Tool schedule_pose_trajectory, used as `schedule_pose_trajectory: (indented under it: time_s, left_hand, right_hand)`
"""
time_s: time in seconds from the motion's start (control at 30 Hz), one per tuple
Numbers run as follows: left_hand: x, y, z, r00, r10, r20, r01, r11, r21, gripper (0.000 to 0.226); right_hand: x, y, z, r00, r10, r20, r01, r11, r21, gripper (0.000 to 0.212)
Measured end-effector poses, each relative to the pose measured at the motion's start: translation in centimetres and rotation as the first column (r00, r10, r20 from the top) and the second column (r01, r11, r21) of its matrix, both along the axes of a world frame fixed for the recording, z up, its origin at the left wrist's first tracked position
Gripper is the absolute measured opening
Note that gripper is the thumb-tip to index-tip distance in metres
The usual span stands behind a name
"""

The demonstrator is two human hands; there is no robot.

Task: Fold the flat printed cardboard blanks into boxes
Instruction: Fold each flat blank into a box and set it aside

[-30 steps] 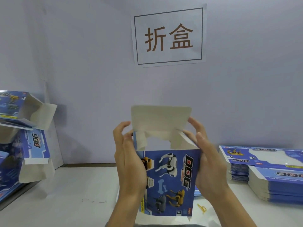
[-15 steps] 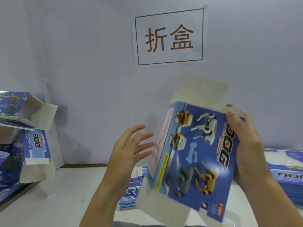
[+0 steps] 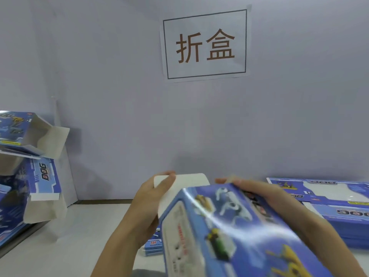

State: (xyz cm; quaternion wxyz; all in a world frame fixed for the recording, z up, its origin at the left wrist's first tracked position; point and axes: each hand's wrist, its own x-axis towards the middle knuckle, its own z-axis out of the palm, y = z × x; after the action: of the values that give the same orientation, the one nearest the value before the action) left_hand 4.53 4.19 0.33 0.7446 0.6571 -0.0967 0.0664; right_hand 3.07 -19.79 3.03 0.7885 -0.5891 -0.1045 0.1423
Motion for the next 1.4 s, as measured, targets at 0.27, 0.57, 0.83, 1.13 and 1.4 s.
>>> schedule_pose_trajectory:
  time_s: [0.27,0.57,0.83,1.13,1.4]
  left_hand:
    - [-0.1,-1.2,-1.1,0.992,-0.114,-0.056,0.115,0.993,0.015,0.026]
    - [0.1,-1.9,-1.6,0.983,-0.183,-0.031,0.184,0.982,0.043,0.033]
    - [0.0,-2.4,-1.4,0.990,-0.126,0.069,0.126,0.992,-0.002,0.020]
    - [-0.5,-2.9,-0.5,0.990,-0.118,0.076,0.118,0.993,0.005,0.025]
    - [-2.5,-3.0,1.9,0.965,-0.226,0.131,0.163,0.914,0.371,0.052]
  right_hand:
    - [2.3,-0.2,-2.0,0.983,-0.021,0.184,0.072,0.958,-0.276,0.073]
    - [2.3,0.0,-2.8,0.942,-0.046,0.333,0.151,0.943,-0.297,0.053]
    - [2.3,-0.1,-2.6,0.922,-0.062,0.381,0.150,0.967,-0.206,0.030]
    - [2.5,-0.5,-2.4,0.935,-0.168,0.312,0.215,0.969,-0.121,0.032]
    - [-0.1,-2.3,-1.1,0.826,-0.482,0.292,0.488,0.871,0.056,0.019]
